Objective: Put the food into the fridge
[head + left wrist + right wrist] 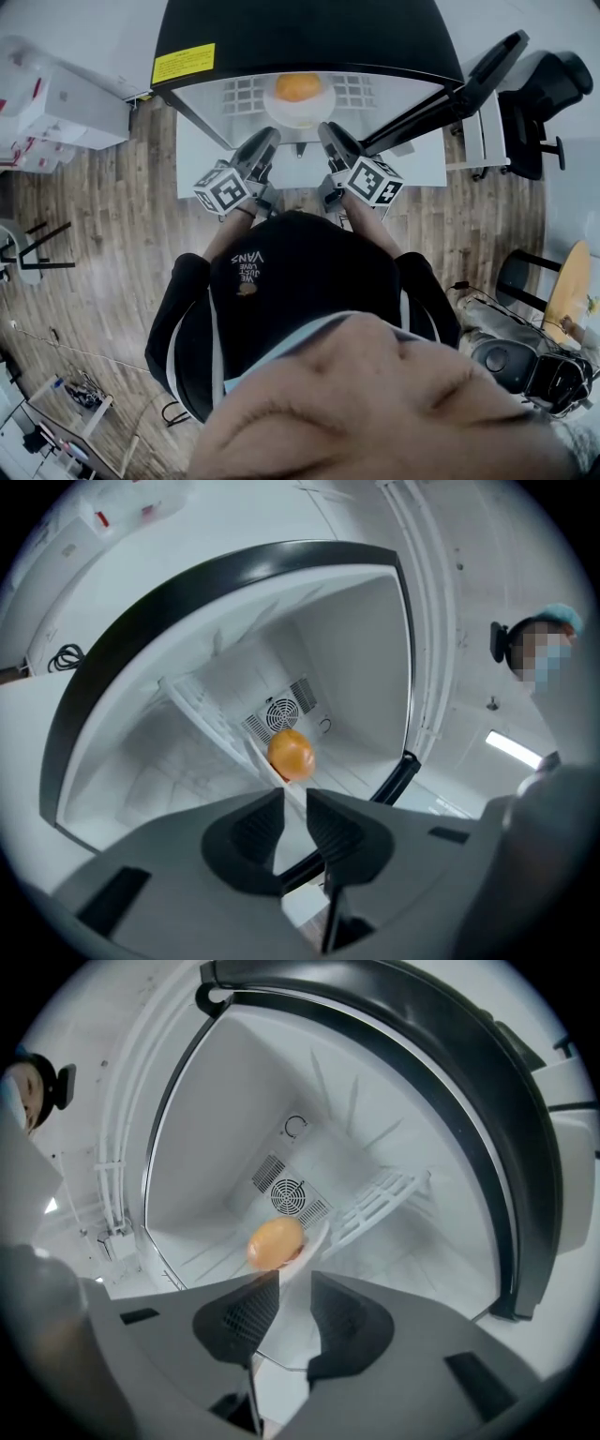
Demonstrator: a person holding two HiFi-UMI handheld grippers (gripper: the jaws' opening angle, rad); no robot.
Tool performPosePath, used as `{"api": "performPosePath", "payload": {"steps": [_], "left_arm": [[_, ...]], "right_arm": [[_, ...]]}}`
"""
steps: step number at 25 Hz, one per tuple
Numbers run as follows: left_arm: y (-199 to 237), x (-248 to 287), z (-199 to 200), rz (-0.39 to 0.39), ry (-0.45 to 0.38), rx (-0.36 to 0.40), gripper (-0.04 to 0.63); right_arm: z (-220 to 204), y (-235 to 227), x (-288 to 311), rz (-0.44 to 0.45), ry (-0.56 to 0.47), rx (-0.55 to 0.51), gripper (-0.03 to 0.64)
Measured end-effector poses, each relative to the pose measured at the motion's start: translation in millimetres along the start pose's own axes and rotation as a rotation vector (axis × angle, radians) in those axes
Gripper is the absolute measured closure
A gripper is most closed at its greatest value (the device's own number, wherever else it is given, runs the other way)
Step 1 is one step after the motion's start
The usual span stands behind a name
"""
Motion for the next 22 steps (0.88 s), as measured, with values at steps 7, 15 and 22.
{"api": "performPosePath", "payload": {"steps": [7, 15, 22], "left_arm": [[-3, 3, -6, 0.014, 0.054, 0.107, 0.537], [-4, 8, -4, 0.015, 0.054, 0.114, 0.537], [-2, 12, -4, 0.011, 0.068, 0.109, 0.537]], "right_arm": [[-2, 2, -4, -0.024, 0.021, -0.105, 0.592], [-4, 5, 0, -0.009, 0.040, -0.125, 0.598], [-3, 6, 5, -0.002, 0.047, -0.122, 0.598]]}}
Point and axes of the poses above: the fingertips, and each gripper's own axes: x forward along the fingers, y to its left, z out of its top, the point moved 3 cm from there along -x, backward along the fingers, and after that the axes turned 5 degrees about z, right-handed, at the moved point
